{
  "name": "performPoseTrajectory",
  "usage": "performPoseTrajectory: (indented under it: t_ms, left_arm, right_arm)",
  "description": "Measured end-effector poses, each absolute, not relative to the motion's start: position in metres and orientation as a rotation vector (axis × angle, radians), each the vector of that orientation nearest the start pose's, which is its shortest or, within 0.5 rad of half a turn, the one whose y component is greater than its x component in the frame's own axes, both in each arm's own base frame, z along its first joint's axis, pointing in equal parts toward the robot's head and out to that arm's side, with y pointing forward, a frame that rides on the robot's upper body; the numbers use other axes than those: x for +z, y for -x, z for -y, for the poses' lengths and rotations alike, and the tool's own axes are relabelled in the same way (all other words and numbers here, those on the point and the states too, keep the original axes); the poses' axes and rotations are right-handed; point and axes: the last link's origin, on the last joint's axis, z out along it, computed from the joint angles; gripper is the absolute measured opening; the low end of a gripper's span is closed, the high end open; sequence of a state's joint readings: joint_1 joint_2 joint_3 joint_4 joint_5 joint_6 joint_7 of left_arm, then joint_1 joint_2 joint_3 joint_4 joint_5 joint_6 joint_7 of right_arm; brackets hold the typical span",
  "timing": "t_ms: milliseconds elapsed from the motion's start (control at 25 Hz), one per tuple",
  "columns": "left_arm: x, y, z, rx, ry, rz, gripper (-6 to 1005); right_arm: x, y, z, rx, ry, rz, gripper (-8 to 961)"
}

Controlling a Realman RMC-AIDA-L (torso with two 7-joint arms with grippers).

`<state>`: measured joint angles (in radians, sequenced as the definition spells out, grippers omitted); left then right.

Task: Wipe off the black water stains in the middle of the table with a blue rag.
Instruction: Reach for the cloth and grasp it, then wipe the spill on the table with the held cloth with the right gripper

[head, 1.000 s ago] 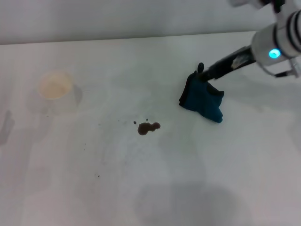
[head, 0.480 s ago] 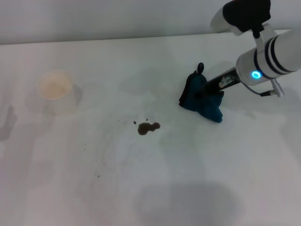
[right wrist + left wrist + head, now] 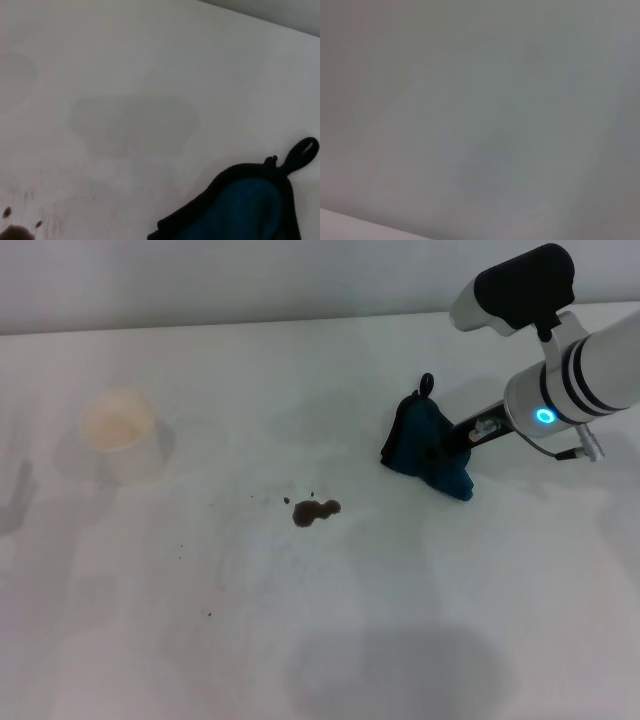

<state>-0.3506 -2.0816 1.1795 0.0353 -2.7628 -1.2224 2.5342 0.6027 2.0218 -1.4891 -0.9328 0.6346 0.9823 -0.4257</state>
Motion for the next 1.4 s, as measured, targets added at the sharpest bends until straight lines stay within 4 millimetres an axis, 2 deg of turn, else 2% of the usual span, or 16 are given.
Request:
performPoseTrajectory:
  t_ms: [200, 400, 520, 920, 1080, 1280, 1400]
  left_arm:
    - [-0.005, 0.371, -0.289, -0.849, 1.557, 0.873, 877]
    - [-0.004, 0.371, -0.289, -0.848, 1.557, 0.872, 877]
    - [-0.004, 0.371, -0.290, -0.849, 1.558, 0.871, 877]
    - [-0.003, 0.371, -0.291, -0.849, 1.559, 0.868, 877]
    - [-0.002, 0.370, -0.292, -0.853, 1.560, 0.861, 877]
    - [-0.002, 0.369, -0.294, -0.857, 1.561, 0.855, 877]
    - [-0.002, 0.366, -0.296, -0.862, 1.565, 0.850, 877]
  right_arm:
    - [-0.031, -0.250, -0.397, -0.253, 2.263, -1.139, 563]
    - [-0.031, -0.250, -0.397, -0.249, 2.258, -1.140, 346]
    - [-0.032, -0.251, -0.396, -0.251, 2.256, -1.146, 126]
    - [-0.037, -0.248, -0.394, -0.260, 2.269, -1.151, 113]
    - [-0.036, -0.245, -0.393, -0.214, 2.293, -1.181, 108]
    - [-0.046, -0.223, -0.381, -0.103, 2.473, -1.171, 88]
    - [-0.058, -0.212, -0.371, -0.054, 2.582, -1.154, 72]
